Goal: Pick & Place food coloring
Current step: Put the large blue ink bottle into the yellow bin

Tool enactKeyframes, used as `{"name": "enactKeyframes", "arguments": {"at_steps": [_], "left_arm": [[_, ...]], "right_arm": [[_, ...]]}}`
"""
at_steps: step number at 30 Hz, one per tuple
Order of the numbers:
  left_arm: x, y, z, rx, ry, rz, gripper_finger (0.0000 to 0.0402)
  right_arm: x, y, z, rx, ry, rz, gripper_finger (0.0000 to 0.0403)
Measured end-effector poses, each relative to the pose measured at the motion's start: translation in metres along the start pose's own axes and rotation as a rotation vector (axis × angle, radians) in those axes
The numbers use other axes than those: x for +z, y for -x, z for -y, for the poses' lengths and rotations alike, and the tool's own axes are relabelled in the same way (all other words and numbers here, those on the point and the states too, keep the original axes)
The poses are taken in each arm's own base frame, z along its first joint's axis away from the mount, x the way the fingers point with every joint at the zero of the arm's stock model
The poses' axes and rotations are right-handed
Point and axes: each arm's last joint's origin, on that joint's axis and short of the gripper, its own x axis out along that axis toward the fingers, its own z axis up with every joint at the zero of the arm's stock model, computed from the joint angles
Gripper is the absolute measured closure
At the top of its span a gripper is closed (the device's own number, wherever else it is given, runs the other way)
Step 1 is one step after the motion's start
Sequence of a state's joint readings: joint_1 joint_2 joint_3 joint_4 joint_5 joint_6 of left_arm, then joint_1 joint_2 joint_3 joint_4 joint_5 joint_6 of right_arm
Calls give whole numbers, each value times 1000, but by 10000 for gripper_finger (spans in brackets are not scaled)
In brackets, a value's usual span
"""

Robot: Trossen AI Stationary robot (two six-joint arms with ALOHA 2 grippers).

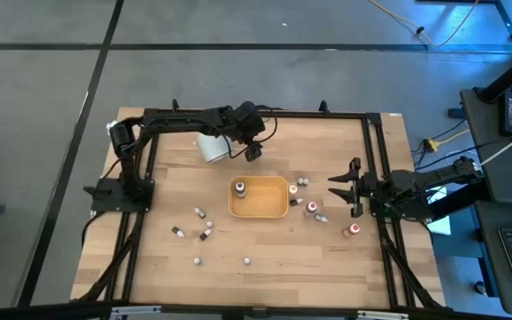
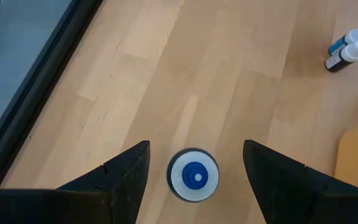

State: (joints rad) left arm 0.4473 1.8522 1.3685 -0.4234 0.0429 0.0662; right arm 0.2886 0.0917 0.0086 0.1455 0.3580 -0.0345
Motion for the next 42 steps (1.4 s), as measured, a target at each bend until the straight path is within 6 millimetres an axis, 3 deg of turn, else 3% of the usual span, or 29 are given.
{"name": "enactKeyframes", "arguments": {"at_steps": [42], "left_arm": [[-6,-6,0,19,-33,-51,160]], "right_arm": [[-1,0,0,1,8,-9,250]]}}
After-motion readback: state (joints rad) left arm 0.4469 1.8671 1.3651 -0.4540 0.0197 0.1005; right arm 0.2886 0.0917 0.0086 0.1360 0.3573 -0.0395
